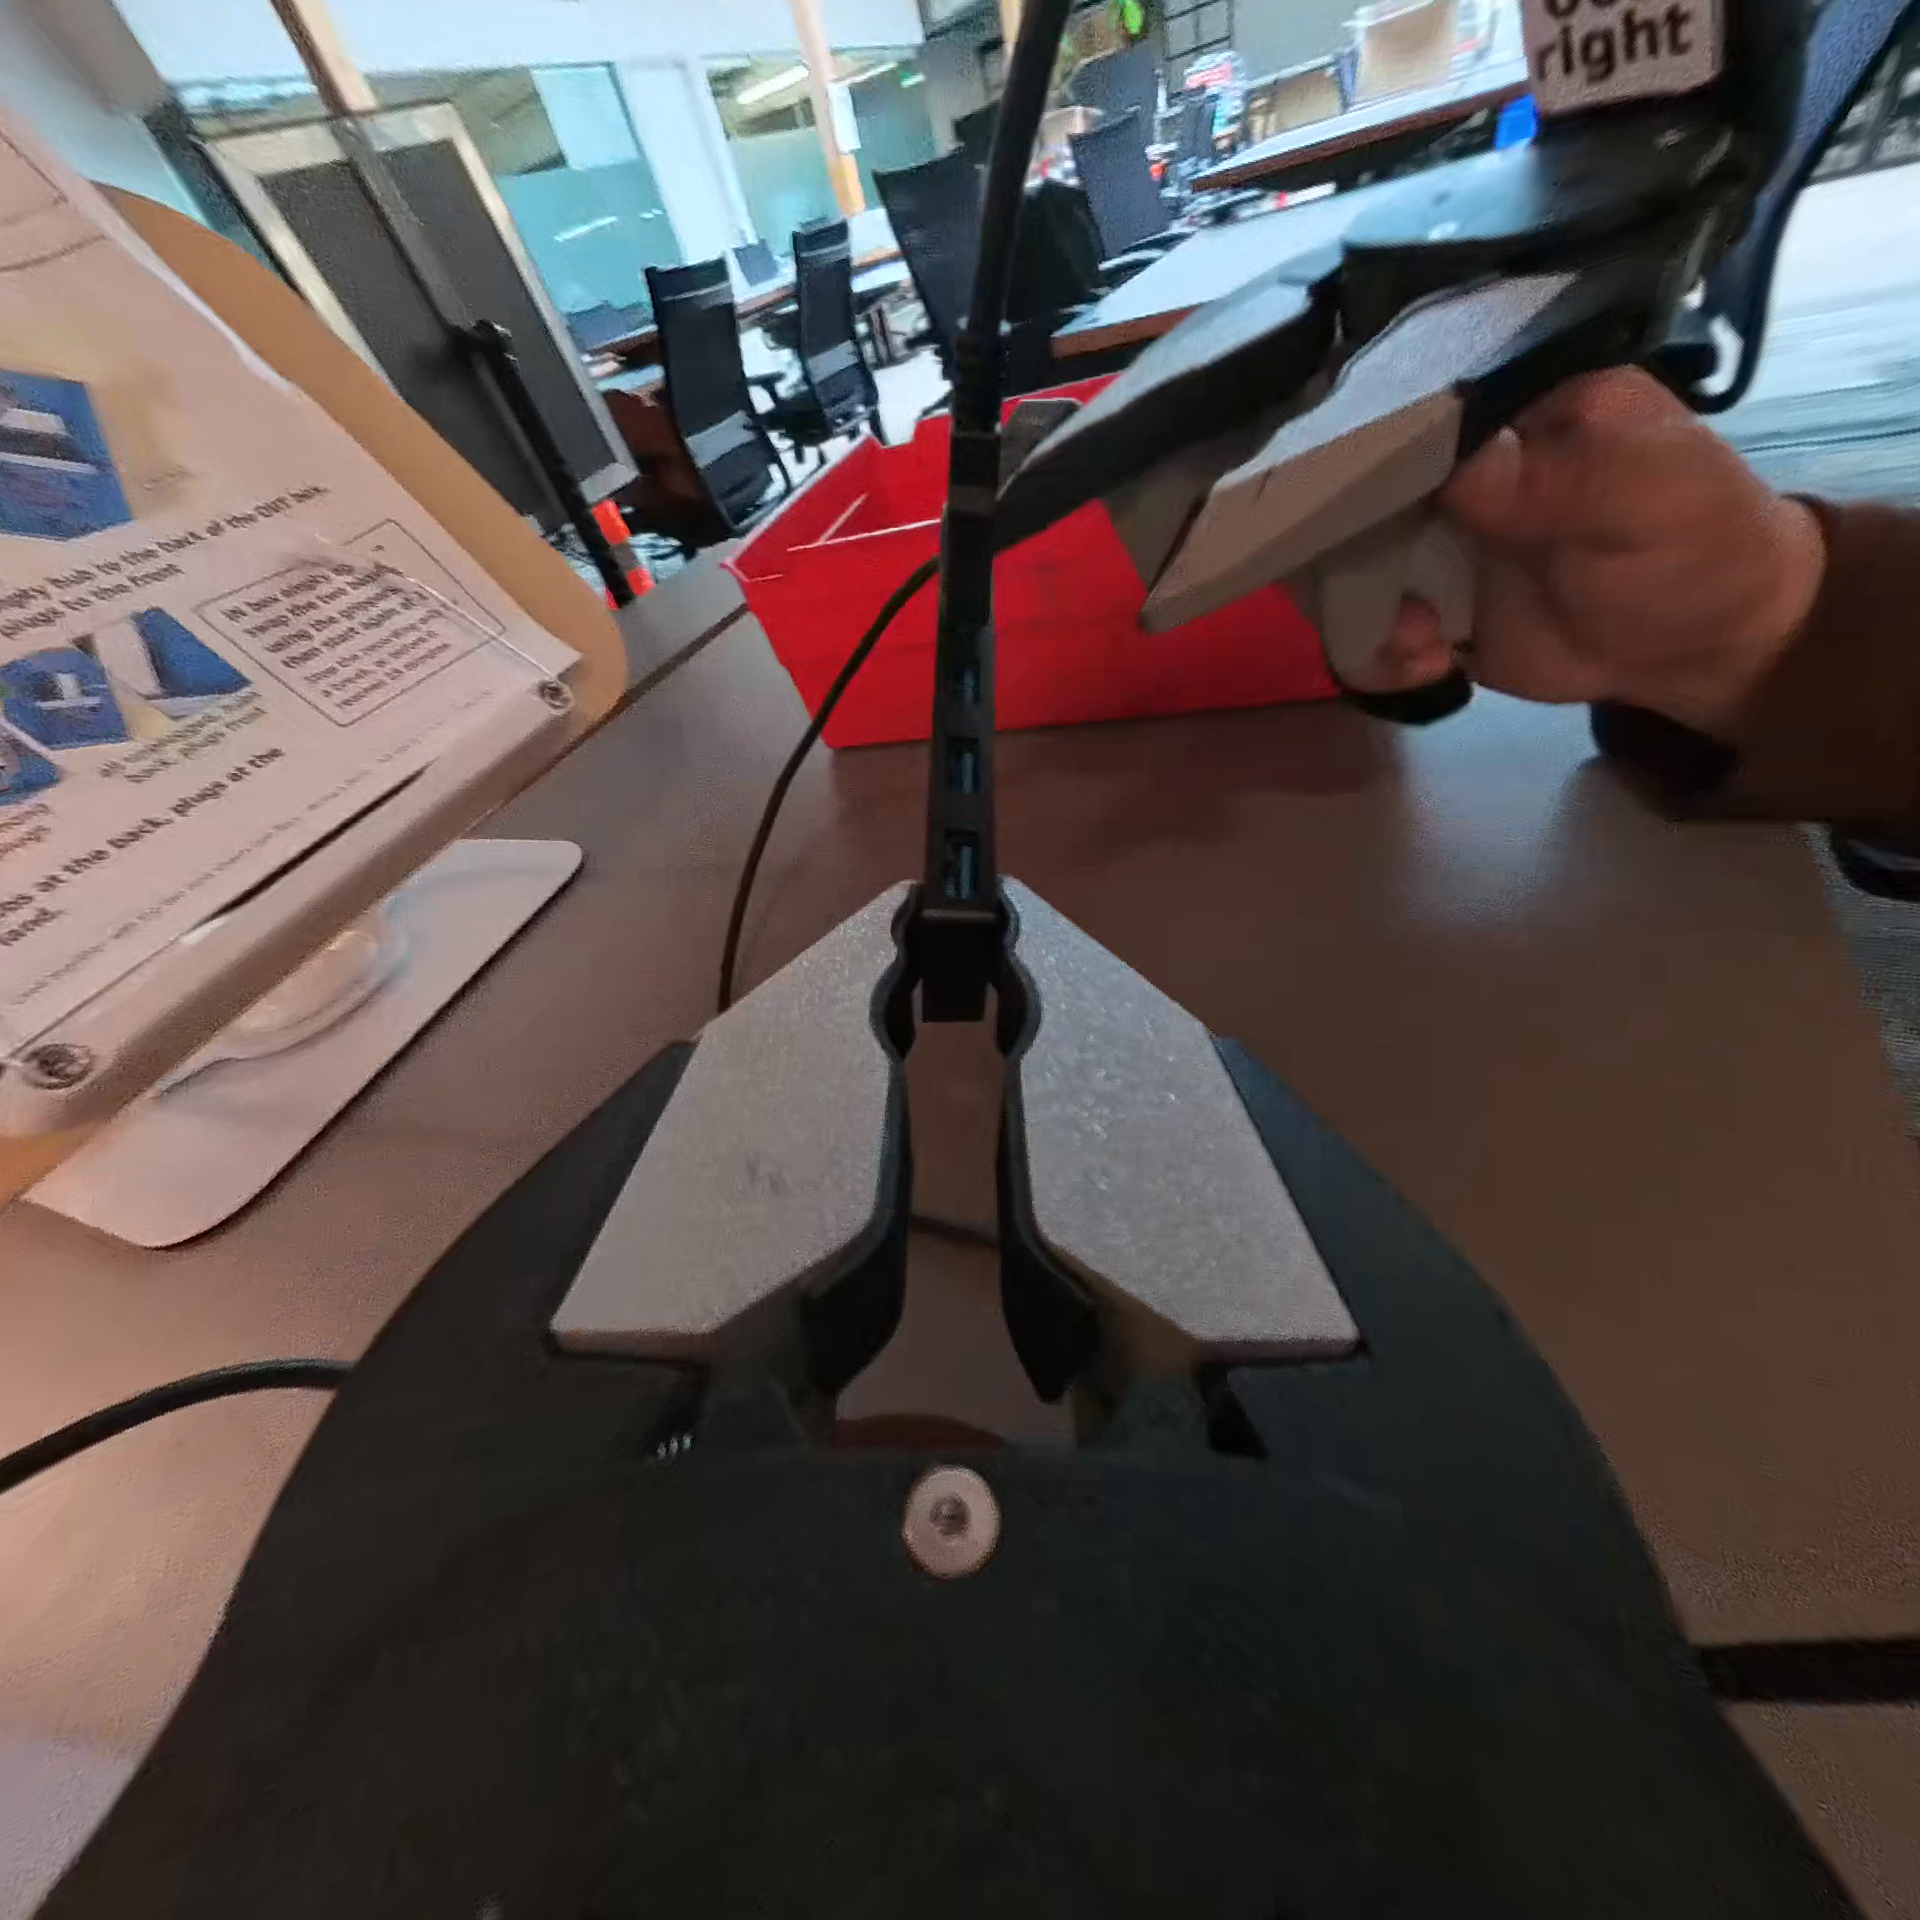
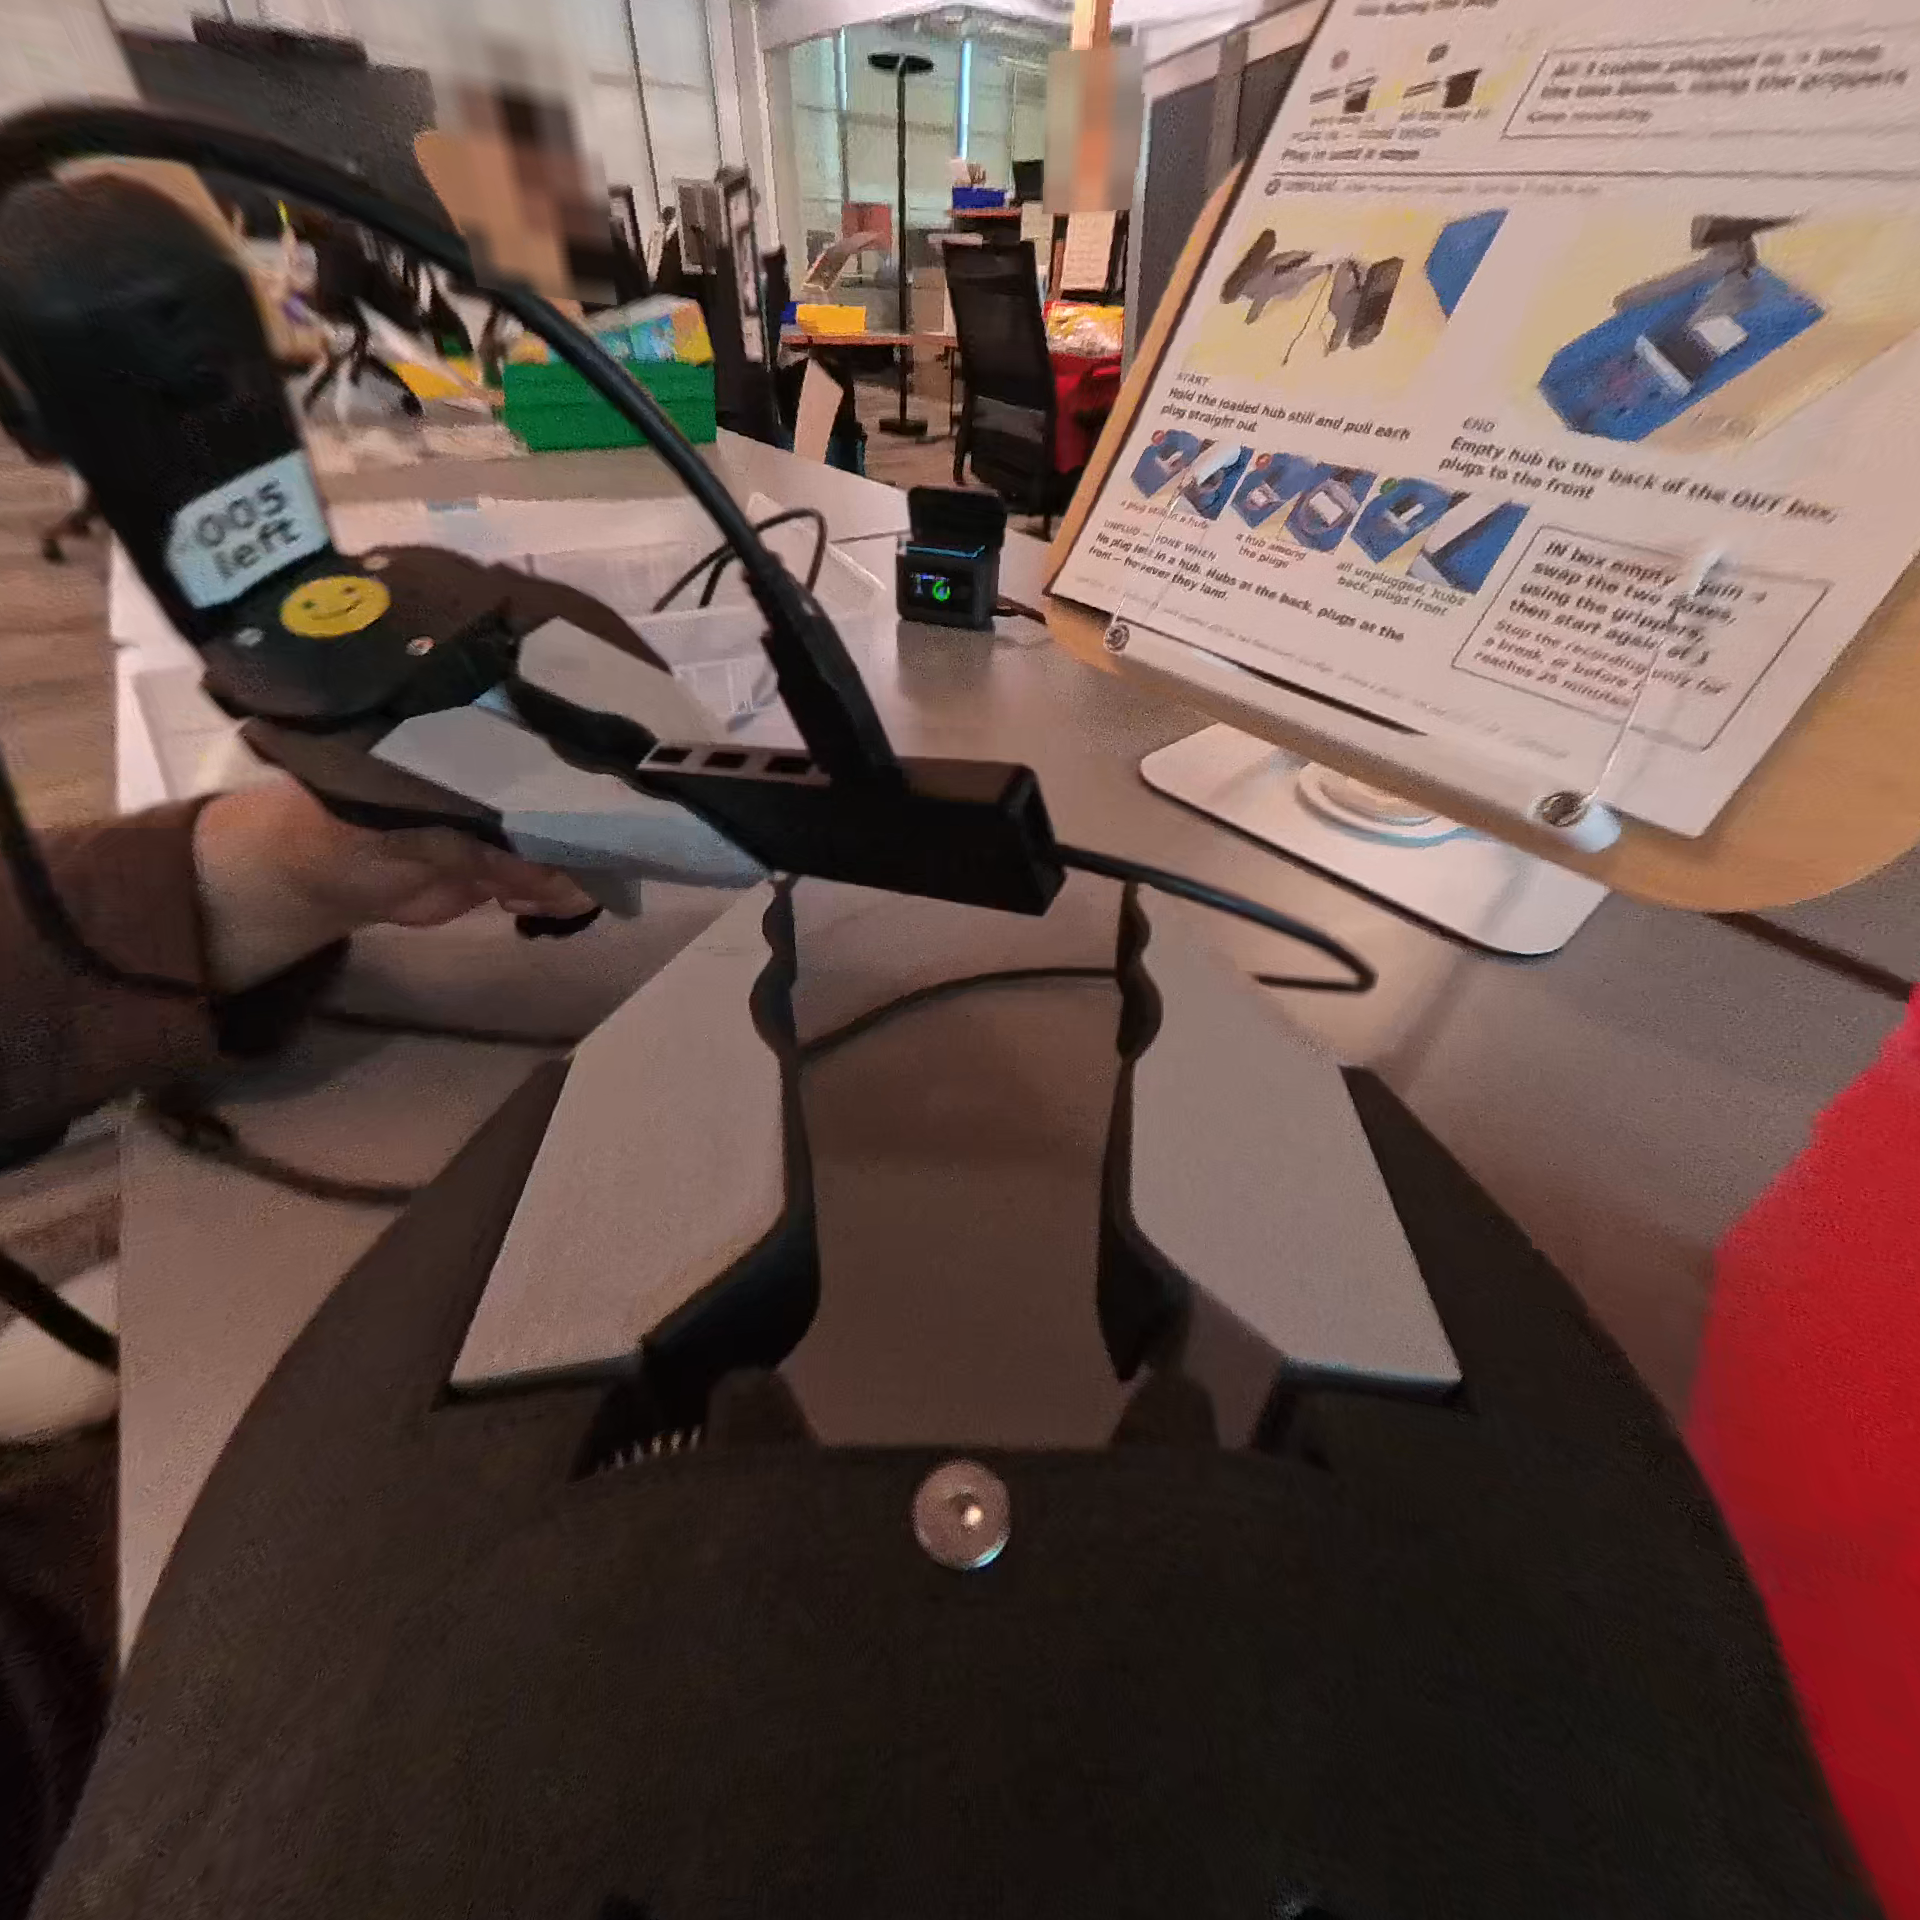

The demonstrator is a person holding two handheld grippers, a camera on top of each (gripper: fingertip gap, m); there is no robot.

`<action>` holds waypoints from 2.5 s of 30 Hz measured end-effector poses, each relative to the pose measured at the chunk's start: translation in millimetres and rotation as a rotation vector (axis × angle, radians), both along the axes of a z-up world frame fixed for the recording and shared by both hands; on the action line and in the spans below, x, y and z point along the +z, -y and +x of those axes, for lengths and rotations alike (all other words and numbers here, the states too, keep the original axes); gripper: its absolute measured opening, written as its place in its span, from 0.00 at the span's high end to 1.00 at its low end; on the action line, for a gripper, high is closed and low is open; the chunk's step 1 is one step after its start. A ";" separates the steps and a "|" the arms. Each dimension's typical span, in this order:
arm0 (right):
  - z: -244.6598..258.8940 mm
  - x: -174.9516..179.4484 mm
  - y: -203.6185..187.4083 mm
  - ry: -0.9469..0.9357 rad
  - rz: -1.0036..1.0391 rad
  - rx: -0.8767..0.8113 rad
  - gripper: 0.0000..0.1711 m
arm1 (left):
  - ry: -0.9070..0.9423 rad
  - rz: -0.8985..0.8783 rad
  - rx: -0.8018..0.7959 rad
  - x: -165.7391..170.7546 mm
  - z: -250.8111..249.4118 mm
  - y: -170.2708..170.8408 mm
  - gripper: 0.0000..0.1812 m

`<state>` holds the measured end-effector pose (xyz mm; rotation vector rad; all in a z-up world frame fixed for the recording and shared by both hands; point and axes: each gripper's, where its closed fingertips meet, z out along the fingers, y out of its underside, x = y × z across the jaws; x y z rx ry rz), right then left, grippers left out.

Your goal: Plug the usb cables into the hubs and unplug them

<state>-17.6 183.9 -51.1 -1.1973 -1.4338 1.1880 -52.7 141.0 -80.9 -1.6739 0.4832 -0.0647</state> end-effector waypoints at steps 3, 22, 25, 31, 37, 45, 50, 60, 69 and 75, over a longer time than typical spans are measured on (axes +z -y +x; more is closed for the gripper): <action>15.3 9.3 1.9 0.044 0.078 0.029 0.63 | 0.051 -0.029 -0.096 -0.4 10.6 6.3 0.95; 34.2 -45.0 55.4 0.227 0.007 0.490 0.95 | 0.111 -0.113 -0.344 -14.9 61.1 16.5 0.91; 34.2 -45.5 53.7 0.238 -0.051 0.497 0.93 | 0.101 -0.124 -0.372 -16.1 65.8 18.9 0.95; 39.4 -26.2 49.8 0.159 -0.020 0.478 0.84 | 0.164 -0.154 -0.375 -16.1 64.4 18.2 0.95; 35.7 -24.6 55.6 0.151 0.056 0.444 0.95 | 0.187 -0.189 -0.401 -20.8 71.5 18.7 0.95; 29.7 -42.4 59.1 0.199 0.091 0.455 0.97 | 0.109 -0.203 -0.351 -30.6 77.2 7.2 0.95; 26.7 -42.6 59.4 0.179 0.110 0.448 0.96 | 0.141 -0.218 -0.340 -30.4 74.8 8.3 0.95; 31.9 -29.9 55.5 0.109 0.011 0.483 0.97 | 0.191 -0.213 -0.361 -24.8 75.6 10.5 0.95; 29.4 -31.2 56.4 0.101 0.032 0.469 0.95 | 0.181 -0.216 -0.347 -26.0 73.5 10.4 0.95; 26.5 -37.1 58.1 0.126 0.084 0.456 0.95 | 0.158 -0.248 -0.351 -33.3 77.3 9.9 0.95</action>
